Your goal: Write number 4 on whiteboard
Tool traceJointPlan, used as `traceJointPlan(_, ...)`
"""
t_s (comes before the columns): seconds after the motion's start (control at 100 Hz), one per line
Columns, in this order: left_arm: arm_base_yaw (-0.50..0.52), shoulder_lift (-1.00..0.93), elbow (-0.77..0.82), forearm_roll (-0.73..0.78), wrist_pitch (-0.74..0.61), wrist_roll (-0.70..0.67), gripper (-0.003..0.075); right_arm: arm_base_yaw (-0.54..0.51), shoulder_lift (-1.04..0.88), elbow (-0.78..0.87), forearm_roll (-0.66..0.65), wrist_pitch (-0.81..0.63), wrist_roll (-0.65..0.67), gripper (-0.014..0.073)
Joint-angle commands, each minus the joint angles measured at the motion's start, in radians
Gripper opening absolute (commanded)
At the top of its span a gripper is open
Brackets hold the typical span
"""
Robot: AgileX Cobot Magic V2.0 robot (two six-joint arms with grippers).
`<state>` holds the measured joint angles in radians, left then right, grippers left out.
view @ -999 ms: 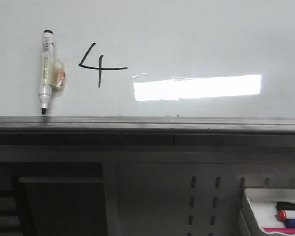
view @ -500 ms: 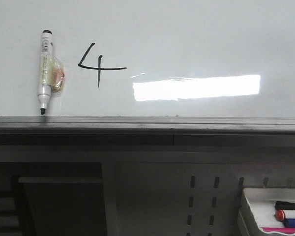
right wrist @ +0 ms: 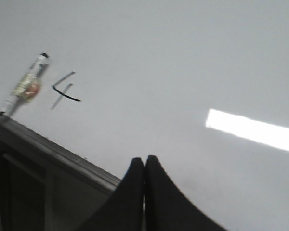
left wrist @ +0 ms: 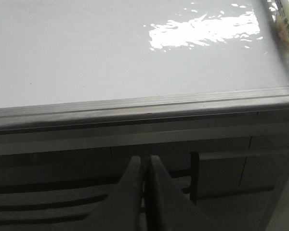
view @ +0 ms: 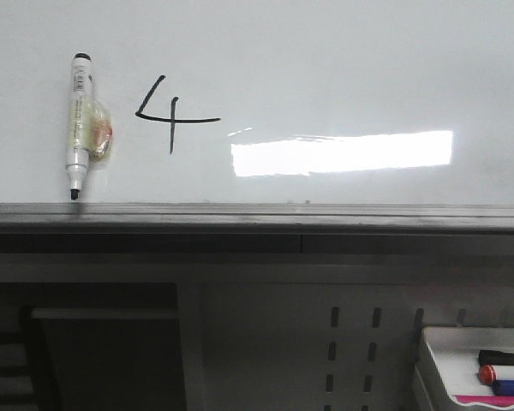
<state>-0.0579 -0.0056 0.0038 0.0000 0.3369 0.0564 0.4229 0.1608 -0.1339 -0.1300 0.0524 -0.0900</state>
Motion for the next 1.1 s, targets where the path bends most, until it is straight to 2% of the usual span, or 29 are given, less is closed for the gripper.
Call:
traceJointPlan(0.0, 0.002, -0.026, 0.034, 0.000, -0.053, -0.001, -0.0020, -0.096, 0.010, 0.021, 0.088, -0.113, -0.008, -0.0044)
traceJointPlan(0.11, 0.002, -0.026, 0.034, 0.000, -0.053, -0.001, -0.0020, -0.191, 0.010, 0.073, 0.130, -0.111, -0.008, -0.0044)
traceJointPlan(0.36, 0.002, -0.026, 0.034, 0.000, -0.053, -0.001, -0.0020, -0.311, -0.050, 0.169, 0.199, -0.099, -0.008, -0.0045)
traceJointPlan(0.49, 0.002, -0.026, 0.034, 0.000, -0.053, -0.001, -0.0020, -0.355, -0.128, 0.169, 0.199, 0.049, -0.008, -0.0045)
traceJointPlan(0.74, 0.002, -0.026, 0.034, 0.000, -0.053, -0.001, -0.0020, -0.360, -0.186, 0.169, 0.199, 0.268, -0.008, -0.0045)
traceJointPlan(1.089, 0.002, -0.026, 0.034, 0.000, -0.053, -0.001, -0.0020, -0.360, -0.186, 0.169, 0.199, 0.260, -0.008, -0.0045)
